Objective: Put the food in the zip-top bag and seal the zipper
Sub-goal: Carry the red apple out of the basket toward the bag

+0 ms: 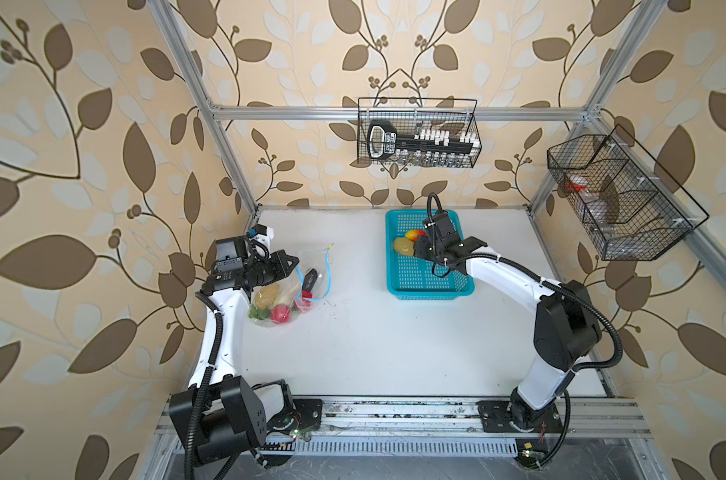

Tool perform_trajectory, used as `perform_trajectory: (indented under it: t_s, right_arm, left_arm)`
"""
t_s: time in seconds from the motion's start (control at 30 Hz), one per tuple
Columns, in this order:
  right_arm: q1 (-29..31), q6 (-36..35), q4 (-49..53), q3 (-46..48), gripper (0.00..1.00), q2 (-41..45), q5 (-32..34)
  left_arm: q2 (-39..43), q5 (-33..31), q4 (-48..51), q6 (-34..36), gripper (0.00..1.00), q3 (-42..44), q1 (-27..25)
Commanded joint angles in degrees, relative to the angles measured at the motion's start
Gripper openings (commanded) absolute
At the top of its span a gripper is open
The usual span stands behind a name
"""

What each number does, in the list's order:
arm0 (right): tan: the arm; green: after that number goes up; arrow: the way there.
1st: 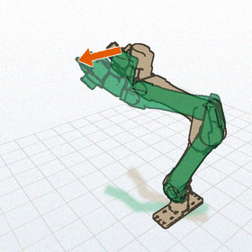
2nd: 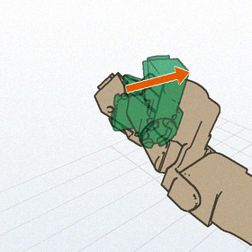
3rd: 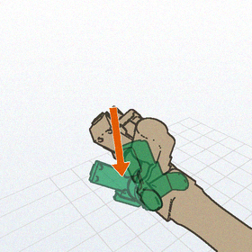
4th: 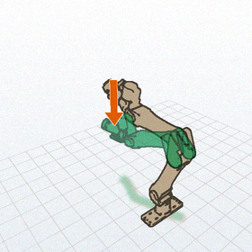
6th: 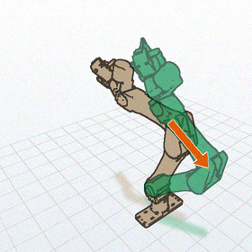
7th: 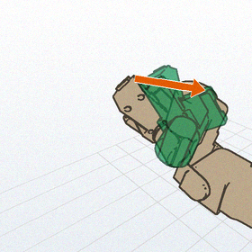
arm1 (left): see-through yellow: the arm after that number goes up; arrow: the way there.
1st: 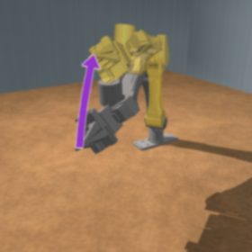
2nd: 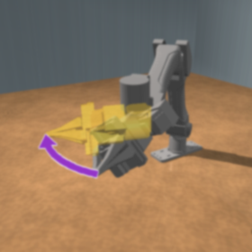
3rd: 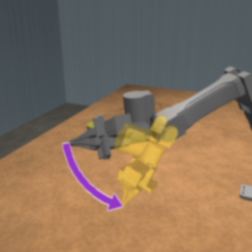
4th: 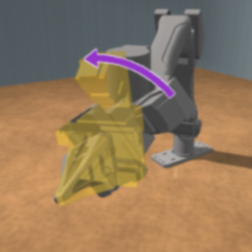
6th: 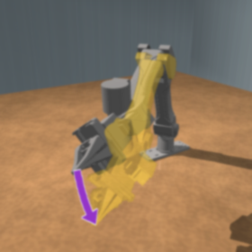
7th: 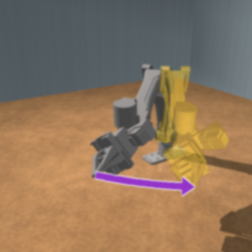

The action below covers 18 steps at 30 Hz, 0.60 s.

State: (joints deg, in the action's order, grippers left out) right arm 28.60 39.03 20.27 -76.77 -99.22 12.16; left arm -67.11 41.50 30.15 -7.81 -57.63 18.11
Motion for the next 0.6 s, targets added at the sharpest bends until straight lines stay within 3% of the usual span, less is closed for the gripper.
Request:
perform_trajectory:
  t_s: [0.0, 0.13, 0.57]
  right_arm:
    - [0.18, 3.88, -3.83, 2.16, 0.43, 3.5, -2.86]
    - [1.1, 5.33, -5.12, 4.34, 0.47, 6.38, -3.56]
    - [5.83, 9.96, -12.42, 10.5, 0.43, 12.2, -6.27]
  left_arm:
    - [1.12, 1.31, -1.15, 1.02, 0.0, 0.32, 0.7]
    - [0.85, 1.35, -1.3, 1.22, 0.0, 0.32, 0.7]
    - [1.46, 1.48, -0.96, 1.48, 0.0, 0.15, 0.79]
